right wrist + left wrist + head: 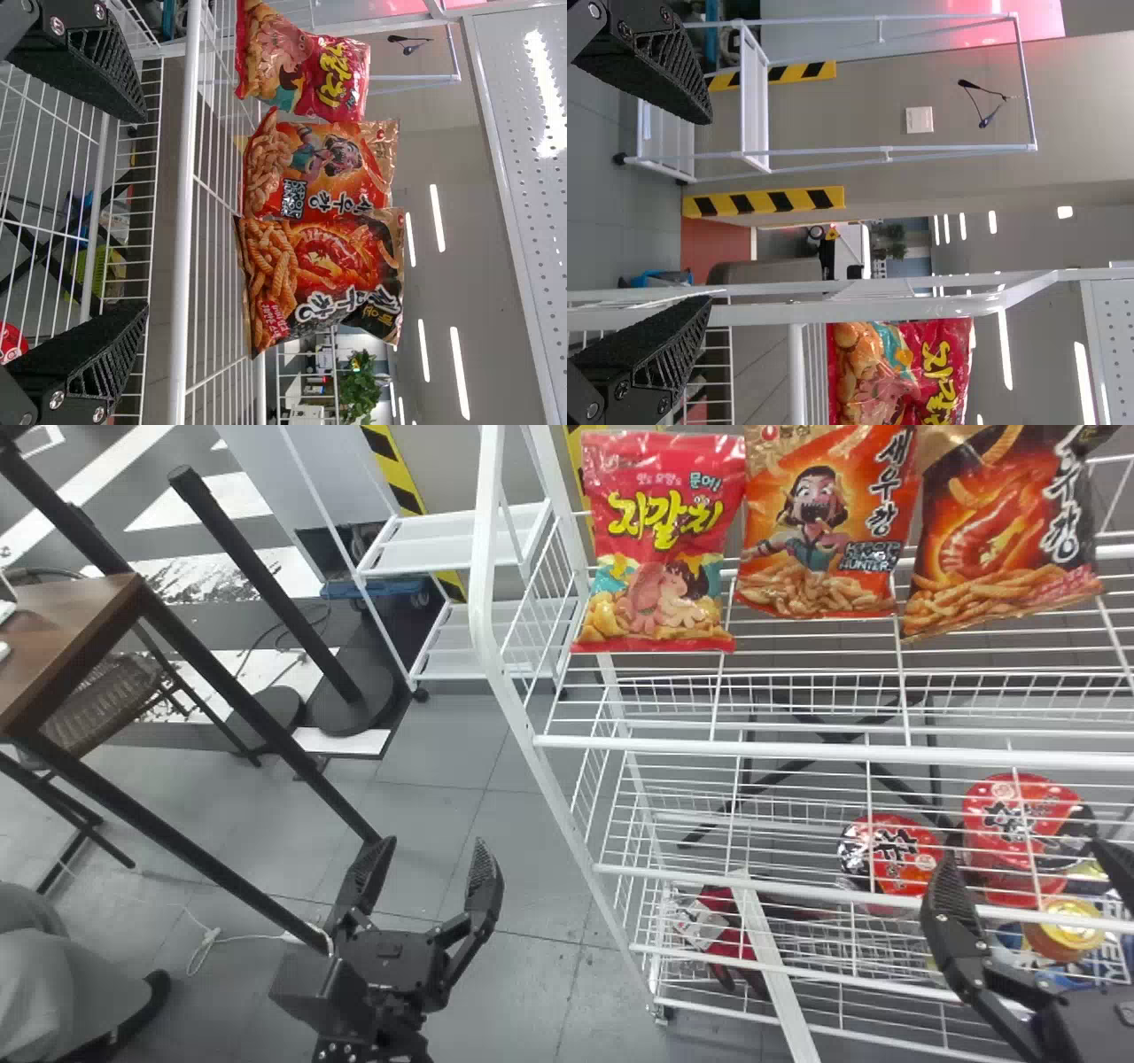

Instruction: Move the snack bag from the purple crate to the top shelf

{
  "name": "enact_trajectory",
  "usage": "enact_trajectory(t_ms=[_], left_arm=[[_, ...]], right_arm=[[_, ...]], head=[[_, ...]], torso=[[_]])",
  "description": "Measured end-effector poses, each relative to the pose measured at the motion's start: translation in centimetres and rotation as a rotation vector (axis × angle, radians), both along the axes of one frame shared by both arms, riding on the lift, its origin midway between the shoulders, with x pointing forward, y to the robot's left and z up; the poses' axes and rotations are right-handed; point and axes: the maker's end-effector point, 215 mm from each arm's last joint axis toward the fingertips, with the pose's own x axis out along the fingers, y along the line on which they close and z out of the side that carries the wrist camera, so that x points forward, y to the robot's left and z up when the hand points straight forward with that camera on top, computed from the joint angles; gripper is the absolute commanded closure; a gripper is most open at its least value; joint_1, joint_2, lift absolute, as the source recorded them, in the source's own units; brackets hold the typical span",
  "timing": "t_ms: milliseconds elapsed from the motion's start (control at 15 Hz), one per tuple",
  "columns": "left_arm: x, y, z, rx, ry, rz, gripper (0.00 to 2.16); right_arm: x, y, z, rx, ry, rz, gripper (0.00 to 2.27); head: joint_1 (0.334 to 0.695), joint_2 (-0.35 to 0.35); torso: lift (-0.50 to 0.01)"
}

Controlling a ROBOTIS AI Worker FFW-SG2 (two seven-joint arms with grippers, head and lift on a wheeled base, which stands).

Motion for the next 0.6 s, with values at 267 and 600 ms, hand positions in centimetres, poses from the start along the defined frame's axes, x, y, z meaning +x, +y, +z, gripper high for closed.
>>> enact_trajectory(t_ms=[267, 600], left_arm=[[-0.16, -0.04, -0.12, -0.001, 0.002, 0.000, 0.10], [-0.25, 0.12, -0.35, 0.001, 0.007, 0.000, 0.10]], right_arm=[[-0.17, -0.06, -0.31, 0.001, 0.005, -0.001, 0.06], [-0.15, -0.06, -0.58, 0.001, 0.004, -0.002, 0.06]], head=[[0.695, 0.350], [0.695, 0.350]], torso=[[-0.131], [-0.151]])
